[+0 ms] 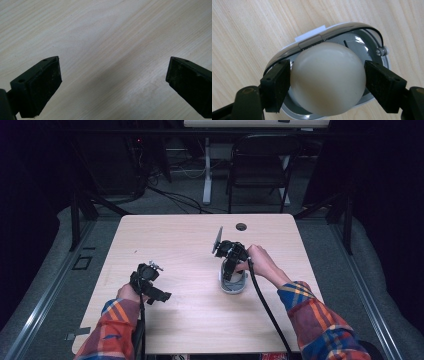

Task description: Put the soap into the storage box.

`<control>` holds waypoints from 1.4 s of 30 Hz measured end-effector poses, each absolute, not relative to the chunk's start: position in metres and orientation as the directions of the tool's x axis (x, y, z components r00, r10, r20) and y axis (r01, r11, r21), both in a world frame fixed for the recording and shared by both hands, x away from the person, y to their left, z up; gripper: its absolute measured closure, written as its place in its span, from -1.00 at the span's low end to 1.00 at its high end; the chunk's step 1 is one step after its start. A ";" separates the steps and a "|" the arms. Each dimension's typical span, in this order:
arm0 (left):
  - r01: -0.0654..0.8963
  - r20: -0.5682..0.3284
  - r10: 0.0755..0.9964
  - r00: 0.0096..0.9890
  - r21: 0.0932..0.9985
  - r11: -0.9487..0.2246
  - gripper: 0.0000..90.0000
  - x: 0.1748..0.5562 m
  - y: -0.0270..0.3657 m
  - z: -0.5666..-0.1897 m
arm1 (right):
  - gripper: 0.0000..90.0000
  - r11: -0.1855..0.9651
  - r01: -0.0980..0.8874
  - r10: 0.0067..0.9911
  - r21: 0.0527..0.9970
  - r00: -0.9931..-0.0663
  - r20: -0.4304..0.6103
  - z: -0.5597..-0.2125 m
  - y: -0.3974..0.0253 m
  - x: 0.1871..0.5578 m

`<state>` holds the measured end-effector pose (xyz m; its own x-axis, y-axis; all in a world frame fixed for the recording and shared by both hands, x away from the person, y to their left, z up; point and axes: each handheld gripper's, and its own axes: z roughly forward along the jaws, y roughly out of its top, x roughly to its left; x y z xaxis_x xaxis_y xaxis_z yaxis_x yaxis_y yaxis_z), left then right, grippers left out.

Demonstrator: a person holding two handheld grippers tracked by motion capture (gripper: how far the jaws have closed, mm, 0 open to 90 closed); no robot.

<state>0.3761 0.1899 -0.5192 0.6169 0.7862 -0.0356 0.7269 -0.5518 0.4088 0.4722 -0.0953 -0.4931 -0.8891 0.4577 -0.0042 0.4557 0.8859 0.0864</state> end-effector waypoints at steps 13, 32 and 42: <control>0.727 -0.037 0.786 0.617 0.409 -0.552 -1.00 0.376 0.190 -0.519 | -0.40 0.877 0.466 0.468 0.117 -0.884 0.011 -0.490 -0.100 0.467; 0.730 -0.038 0.787 0.615 0.404 -0.551 -1.00 0.377 0.189 -0.520 | -0.73 0.869 0.444 0.465 0.218 -0.884 -0.055 -0.446 -0.141 0.432; 0.729 -0.033 0.787 0.616 0.403 -0.553 -1.00 0.376 0.188 -0.519 | -0.93 0.856 0.441 0.478 0.269 -0.874 -0.089 -0.430 -0.161 0.413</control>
<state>0.3762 0.1881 -0.5193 0.6156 0.7873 -0.0332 0.7290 -0.5530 0.4035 0.4131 -0.1612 -0.4305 -0.8735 0.4785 -0.0894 0.4414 0.8560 0.2691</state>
